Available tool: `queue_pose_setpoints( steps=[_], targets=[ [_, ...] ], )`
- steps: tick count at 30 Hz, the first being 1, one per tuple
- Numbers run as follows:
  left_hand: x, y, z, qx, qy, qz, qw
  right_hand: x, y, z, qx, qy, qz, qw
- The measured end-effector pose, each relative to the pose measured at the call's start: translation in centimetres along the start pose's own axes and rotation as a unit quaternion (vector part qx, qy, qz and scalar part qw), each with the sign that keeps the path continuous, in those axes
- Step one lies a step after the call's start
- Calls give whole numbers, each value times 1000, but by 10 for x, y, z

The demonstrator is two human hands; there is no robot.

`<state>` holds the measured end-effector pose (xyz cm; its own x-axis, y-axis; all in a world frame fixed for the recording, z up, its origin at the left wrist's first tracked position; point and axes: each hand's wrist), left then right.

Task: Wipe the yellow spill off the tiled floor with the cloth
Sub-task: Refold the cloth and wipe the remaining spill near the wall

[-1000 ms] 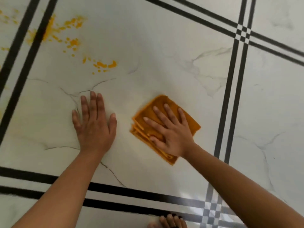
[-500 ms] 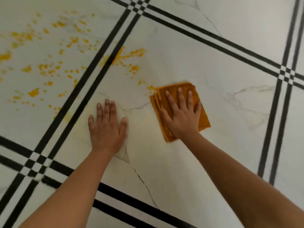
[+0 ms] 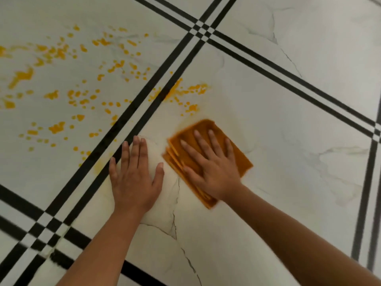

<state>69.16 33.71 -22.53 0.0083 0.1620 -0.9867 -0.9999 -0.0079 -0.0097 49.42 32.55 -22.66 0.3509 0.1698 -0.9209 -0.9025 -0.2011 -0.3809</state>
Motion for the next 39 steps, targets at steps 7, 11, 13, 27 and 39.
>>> queue_pose_setpoints(
  steps=[7,11,13,27,39],
  targets=[
    [8,-8,8,4,32,-6,999,-6,-13,-57,126,2,-48,991],
    [9,-14,20,-25,31,2,999,-5,-8,-3,-45,-88,-11,995],
    [12,-18,28,-23,32,-4,999,-8,-1,-23,-2,-65,-16,998],
    [18,-45,64,-110,24,-6,994,25,-75,-8,41,-57,-43,997],
    [-24,53,20,-37,15,50,998,-30,-12,14,147,25,-143,978]
  ],
)
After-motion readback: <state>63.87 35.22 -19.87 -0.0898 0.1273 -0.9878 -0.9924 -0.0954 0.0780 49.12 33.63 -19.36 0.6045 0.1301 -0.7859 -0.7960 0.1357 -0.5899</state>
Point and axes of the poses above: each hand's wrist, its own z-axis away from the middle knuckle, its own x-axis out of the palm, y = z × x, and after that the axes turned 15 degrees about -z, right-handed
